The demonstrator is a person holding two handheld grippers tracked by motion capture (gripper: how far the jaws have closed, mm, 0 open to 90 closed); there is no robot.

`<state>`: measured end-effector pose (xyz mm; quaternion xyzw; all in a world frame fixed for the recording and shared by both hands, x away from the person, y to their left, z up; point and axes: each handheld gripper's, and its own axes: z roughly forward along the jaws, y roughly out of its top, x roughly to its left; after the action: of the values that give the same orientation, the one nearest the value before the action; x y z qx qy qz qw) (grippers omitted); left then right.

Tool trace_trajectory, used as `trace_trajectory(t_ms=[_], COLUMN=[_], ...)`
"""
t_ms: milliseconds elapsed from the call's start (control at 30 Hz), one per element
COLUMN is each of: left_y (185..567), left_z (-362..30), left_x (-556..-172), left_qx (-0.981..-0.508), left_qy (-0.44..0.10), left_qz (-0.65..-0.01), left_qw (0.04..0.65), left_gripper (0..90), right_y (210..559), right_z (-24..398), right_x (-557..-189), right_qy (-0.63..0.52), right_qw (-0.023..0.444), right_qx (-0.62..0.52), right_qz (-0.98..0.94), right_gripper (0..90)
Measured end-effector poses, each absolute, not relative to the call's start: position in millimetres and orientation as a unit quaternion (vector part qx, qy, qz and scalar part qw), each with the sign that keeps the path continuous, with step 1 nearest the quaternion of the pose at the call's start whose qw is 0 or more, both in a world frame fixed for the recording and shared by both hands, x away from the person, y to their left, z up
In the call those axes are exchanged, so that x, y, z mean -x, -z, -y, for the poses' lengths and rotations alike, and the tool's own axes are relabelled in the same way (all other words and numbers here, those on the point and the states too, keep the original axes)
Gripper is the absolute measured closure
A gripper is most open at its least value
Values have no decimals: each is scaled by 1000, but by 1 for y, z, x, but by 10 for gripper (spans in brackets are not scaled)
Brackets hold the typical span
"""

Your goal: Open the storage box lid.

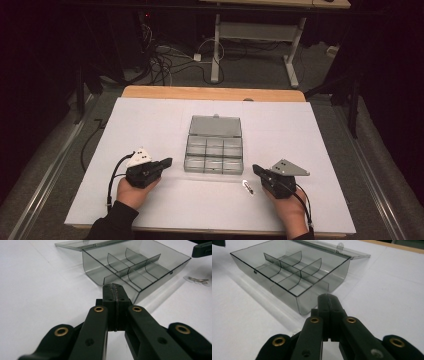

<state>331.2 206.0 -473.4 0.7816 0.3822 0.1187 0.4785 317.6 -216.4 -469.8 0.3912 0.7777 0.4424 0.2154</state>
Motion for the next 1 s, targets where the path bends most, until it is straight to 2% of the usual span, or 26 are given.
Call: trace_trajectory(t_ms=[233,433,800,1000], left_y=[477,477,481,481], left_z=[-216,-222,-225,-224], left_x=[-316,-306,-298,-298], left_qx=[-783,-772,-778,-781], left_qy=[-120,-100,-98,-98], left_qz=[-390,-400,-399,-391], left_qw=[470,483,476,476], left_gripper=[880,880,876,834], right_y=[472,469,472,472], right_z=[228,239,237,238], right_x=[-308,-297,-294,-294], right_qy=[-439,-449,-447,-450], right_qw=[215,219,216,218], right_qx=[-400,-408,-406,-408], right_qz=[-776,-764,-767,-764], right_gripper=[900,900,900,813])
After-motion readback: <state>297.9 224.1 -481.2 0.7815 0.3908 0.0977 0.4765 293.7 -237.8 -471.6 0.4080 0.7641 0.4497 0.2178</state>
